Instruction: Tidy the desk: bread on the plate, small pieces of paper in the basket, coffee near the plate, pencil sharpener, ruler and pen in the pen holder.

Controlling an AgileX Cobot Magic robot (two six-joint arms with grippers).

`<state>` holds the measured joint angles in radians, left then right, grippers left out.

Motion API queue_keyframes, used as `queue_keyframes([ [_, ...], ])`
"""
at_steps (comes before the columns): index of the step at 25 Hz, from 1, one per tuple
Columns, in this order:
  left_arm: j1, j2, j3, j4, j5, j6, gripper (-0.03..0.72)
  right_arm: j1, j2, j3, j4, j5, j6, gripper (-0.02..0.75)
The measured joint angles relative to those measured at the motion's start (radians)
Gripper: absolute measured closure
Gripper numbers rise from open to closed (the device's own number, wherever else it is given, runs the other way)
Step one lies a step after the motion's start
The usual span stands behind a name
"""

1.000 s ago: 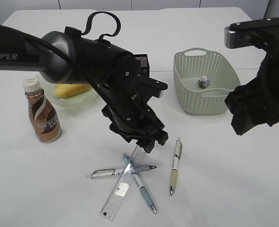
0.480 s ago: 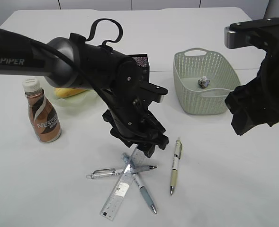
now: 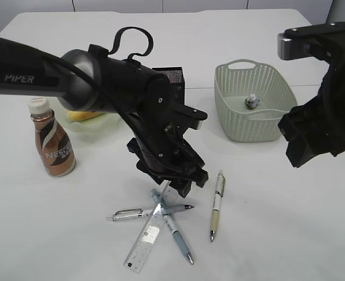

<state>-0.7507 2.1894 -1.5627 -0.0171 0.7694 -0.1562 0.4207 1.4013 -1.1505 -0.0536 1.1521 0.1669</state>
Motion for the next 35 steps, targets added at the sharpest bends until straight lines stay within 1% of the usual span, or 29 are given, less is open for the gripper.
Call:
queue_keyframes([
  [27, 0.000, 0.000, 0.000, -0.004, -0.014, -0.004, 0.255, 0.000, 0.000, 0.000, 0.000, 0.011, 0.000, 0.252],
  [35, 0.000, 0.003, 0.000, -0.020, 0.002, -0.005, 0.255, 0.000, 0.000, 0.000, 0.000, 0.012, 0.000, 0.252],
])
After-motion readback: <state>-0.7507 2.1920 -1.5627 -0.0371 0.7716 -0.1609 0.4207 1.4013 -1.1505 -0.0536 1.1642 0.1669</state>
